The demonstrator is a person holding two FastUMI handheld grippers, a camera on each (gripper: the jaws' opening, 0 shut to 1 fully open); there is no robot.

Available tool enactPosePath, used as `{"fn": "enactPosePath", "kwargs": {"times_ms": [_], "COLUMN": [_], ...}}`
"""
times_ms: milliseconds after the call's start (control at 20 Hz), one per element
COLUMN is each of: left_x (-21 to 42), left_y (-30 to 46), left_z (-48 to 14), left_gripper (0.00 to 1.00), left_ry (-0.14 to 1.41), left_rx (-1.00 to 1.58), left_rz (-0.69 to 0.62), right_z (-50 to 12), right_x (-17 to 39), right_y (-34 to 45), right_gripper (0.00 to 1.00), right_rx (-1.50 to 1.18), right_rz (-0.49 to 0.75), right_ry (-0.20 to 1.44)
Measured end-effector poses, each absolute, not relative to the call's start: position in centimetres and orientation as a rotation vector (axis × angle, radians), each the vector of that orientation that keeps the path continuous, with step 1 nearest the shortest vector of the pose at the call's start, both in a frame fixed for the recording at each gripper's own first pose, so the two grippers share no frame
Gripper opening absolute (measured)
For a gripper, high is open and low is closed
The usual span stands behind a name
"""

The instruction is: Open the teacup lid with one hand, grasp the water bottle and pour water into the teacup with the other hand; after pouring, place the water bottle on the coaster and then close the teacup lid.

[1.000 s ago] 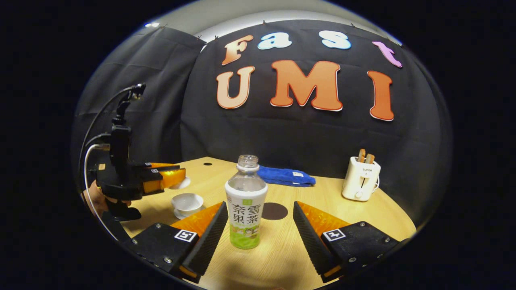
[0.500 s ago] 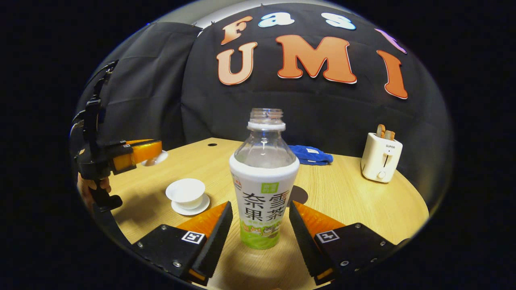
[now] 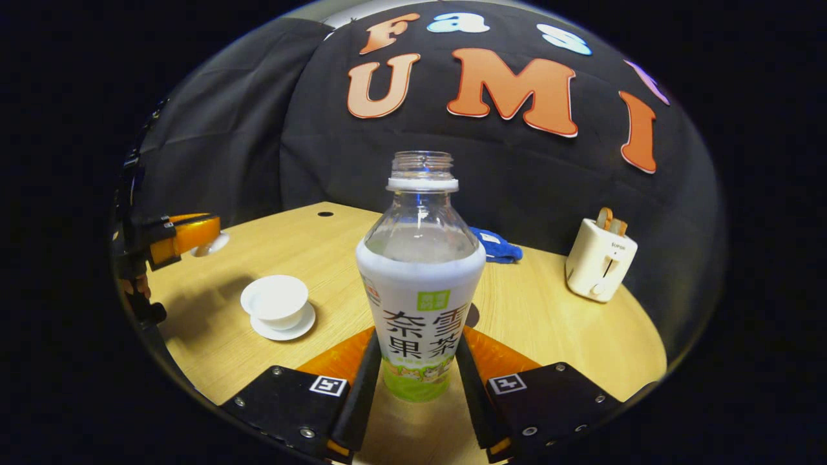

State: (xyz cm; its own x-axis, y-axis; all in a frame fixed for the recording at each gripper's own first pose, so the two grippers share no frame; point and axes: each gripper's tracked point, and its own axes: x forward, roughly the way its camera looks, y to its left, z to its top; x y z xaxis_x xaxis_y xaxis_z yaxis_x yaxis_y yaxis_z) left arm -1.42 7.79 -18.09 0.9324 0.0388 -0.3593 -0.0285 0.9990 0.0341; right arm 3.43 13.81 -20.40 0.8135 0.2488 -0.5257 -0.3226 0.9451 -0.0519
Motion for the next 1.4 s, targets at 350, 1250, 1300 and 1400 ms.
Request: {"fn": "enactPosePath", "kwargs": {"times_ms": [350, 1250, 1300, 1400], "left_x": [-2.6, -5.3, -5.2, -5.2], "left_y": [10.0, 12.7, 12.8, 12.7], "left_z": [-17.8, -18.0, -18.0, -18.0], "left_gripper": [0.30, 0.29, 0.30, 0.30], "left_ry": [0.359, 0.355, 0.356, 0.356], "left_rx": [0.031, 0.043, 0.043, 0.044], "left_rz": [0.066, 0.096, 0.096, 0.094], "right_z": [-19.7, -19.5, -19.6, -19.8], "right_x": [5.0, 6.7, 6.7, 6.9], "right_y": [12.8, 15.9, 16.0, 16.3], "right_gripper": [0.65, 0.65, 0.64, 0.65], "right_rx": [-0.538, -1.258, -1.287, -1.337], "right_rz": [0.273, 0.315, 0.322, 0.335], "right_ry": [0.495, 0.269, 0.262, 0.254]}}
